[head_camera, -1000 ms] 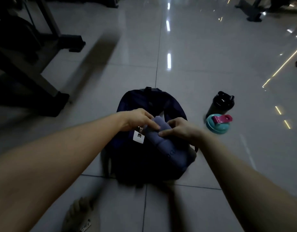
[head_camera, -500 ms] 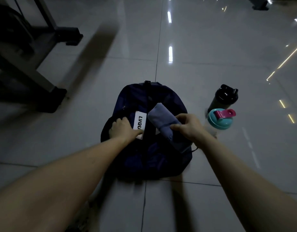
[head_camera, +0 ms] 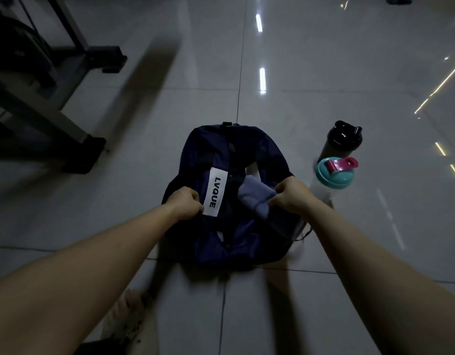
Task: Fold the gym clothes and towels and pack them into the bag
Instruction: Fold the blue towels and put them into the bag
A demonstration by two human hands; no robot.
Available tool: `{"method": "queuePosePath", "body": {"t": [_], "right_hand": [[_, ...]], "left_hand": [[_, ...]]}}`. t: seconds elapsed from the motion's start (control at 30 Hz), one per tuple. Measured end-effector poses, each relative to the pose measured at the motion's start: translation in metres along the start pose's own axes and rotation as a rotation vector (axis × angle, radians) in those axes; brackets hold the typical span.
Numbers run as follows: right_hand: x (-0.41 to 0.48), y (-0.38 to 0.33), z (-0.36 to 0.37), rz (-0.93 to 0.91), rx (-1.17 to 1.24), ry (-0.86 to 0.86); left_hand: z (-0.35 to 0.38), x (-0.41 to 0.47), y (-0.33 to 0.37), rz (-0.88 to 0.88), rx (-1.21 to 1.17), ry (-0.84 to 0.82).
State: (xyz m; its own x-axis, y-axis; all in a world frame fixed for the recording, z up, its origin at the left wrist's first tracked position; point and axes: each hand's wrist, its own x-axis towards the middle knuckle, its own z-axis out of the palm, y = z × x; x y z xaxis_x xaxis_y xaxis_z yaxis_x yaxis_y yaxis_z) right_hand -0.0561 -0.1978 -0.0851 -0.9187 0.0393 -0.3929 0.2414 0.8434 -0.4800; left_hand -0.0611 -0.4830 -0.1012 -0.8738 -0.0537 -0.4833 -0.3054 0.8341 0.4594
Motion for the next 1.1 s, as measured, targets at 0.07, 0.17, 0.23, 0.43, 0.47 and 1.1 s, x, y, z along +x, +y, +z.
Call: {"method": "queuePosePath", "body": {"t": [0.07, 0.17, 0.23, 0.43, 0.47, 1.1], "right_hand": [[-0.007, 0.002, -0.006, 0.0, -0.055, -0.044], [-0.018, 0.009, -0.013, 0.031, -0.13, -0.168], [-0.026, 0.015, -0.015, 0.042, -0.216, -0.248], [-0.042, 0.02, -0.021, 0.028, -0.178, -0.293], [-0.043, 0.018, -0.022, 0.015, -0.149, -0.294], [-0.017, -0.096, 0.08, -0.55, -0.319, -0.517]], "left_hand": [[0.006, -0.013, 0.0, 0.002, -0.047, -0.089], [0.013, -0.039, 0.0, 0.007, -0.056, -0.306], [0.013, -0.053, -0.003, 0.019, 0.069, -0.463], [-0.013, -0.072, -0.025, -0.134, 0.072, -0.53], [-0.018, -0.073, -0.028, -0.145, 0.071, -0.532], [-0.042, -0.07, -0.086, -0.077, 0.172, -0.331]]}}
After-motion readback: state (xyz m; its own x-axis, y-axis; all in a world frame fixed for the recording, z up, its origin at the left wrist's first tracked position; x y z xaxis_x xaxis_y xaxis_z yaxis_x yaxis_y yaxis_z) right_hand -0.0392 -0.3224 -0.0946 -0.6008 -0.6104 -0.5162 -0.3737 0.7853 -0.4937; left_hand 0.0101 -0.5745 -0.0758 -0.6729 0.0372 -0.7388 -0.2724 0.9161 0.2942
